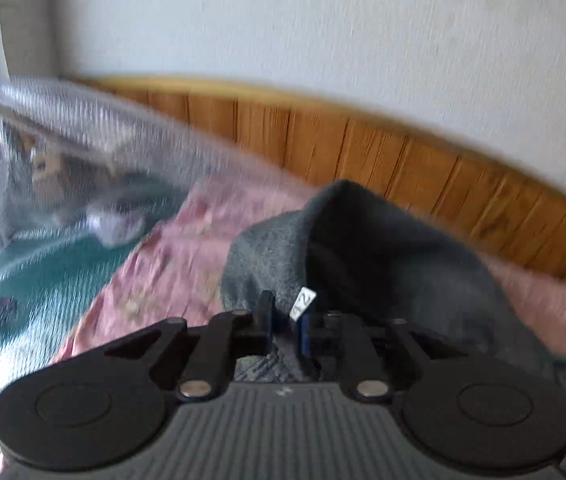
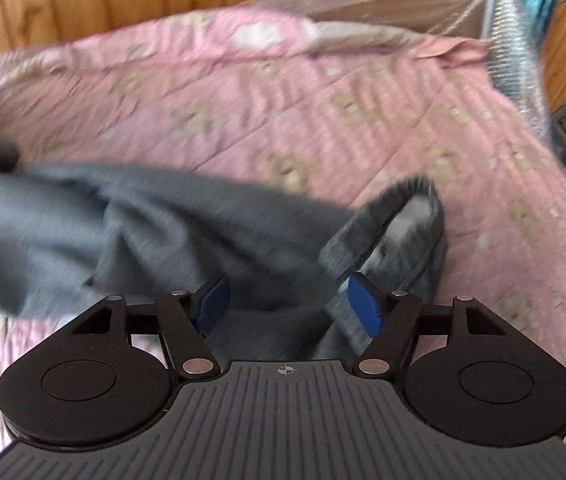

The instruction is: Fold clothes

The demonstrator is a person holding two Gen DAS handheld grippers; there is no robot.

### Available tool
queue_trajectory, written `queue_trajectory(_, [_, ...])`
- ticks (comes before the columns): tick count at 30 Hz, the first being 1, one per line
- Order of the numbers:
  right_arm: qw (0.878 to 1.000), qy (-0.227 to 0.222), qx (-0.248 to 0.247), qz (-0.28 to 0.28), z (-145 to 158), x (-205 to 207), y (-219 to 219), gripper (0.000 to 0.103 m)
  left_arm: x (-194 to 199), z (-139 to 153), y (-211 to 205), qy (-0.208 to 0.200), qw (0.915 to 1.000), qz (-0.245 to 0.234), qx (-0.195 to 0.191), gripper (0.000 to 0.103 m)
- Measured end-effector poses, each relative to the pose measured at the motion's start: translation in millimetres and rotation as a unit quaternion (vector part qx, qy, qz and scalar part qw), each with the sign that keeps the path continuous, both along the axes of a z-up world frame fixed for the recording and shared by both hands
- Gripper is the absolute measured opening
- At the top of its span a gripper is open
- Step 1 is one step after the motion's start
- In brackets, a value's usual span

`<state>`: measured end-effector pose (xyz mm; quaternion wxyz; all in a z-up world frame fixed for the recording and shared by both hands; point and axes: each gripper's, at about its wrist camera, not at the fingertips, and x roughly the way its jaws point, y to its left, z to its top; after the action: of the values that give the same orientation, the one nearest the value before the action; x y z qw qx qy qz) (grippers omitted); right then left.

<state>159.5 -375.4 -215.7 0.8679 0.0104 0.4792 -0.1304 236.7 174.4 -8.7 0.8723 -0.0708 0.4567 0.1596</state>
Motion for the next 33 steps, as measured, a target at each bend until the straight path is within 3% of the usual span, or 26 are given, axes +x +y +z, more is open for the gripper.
queue_trajectory(1, [1.0, -0.001, 0.003, 0.009, -0.1, -1.0, 6.4, 0.071, -12.3, -27.2, -0.6, 0.033, 0.9994, 0.009, 0.008, 0.018])
queue_trajectory(3, [0.999, -0.008, 0.005, 0.036, 2.1, -1.3, 19.9, 0.077, -42.8, -68.8, 1.6, 0.078, 0.9962, 0.037, -0.006, 0.031])
queue_trajectory(6, [0.998, -0.023, -0.004, 0.067, 9.1, 5.3, 36.9, 0.078, -88.1, -100.9, 2.7, 0.106, 0.9913, 0.069, -0.036, 0.05])
queue_trajectory(8, [0.996, -0.04, 0.028, 0.072, 20.3, 19.1, 46.7, 0.078, -113.8, -111.7, 9.4, 0.12, 0.9877, 0.084, -0.056, 0.051])
queue_trajectory(13, [0.981, -0.075, 0.095, 0.15, 44.3, 99.1, 115.1, 0.08, -148.7, -111.9, 16.7, 0.127, 0.9816, 0.116, -0.082, 0.054])
queue_trajectory(15, [0.97, -0.088, 0.108, 0.2, 49.0, 137.5, 161.5, 0.087, -157.1, -105.2, 11.3, 0.118, 0.9822, 0.118, -0.086, 0.057])
queue_trajectory(22, [0.934, -0.033, 0.113, 0.338, 10.6, 221.7, 320.3, 0.091, -174.7, -90.5, -11.3, 0.106, 0.984, 0.113, -0.088, 0.063])
queue_trajectory(23, [0.931, -0.02, 0.101, 0.351, 1.1, 224.3, 334.1, 0.087, -177.4, -90.9, -13.7, 0.107, 0.984, 0.113, -0.087, 0.064])
queue_trajectory(25, [0.928, 0.002, 0.078, 0.364, -15.1, 228.4, 352.2, 0.055, -182.0, -93.2, -15.7, 0.11, 0.9837, 0.114, -0.086, 0.064])
queue_trajectory(26, [0.931, 0.008, 0.069, 0.358, -20.0, 229.2, 350.9, 0.022, -184.1, -95.1, -15.2, 0.11, 0.9831, 0.116, -0.089, 0.065])
queue_trajectory(27, [0.942, -0.003, 0.071, 0.329, -15.2, 220.3, 331.4, 0.006, -186.1, -96.9, -14.6, 0.111, 0.9825, 0.119, -0.092, 0.065])
queue_trajectory(30, [0.973, -0.07, 0.099, 0.198, 17.1, 175.7, 239.5, 0.004, -186.8, -102.9, -10.0, 0.108, 0.9816, 0.12, -0.102, 0.065])
queue_trajectory(33, [0.981, -0.134, 0.124, 0.062, 49.3, 131.1, 147.6, 0.004, -171.4, -110.2, -5.0, 0.102, 0.9824, 0.105, -0.117, 0.065])
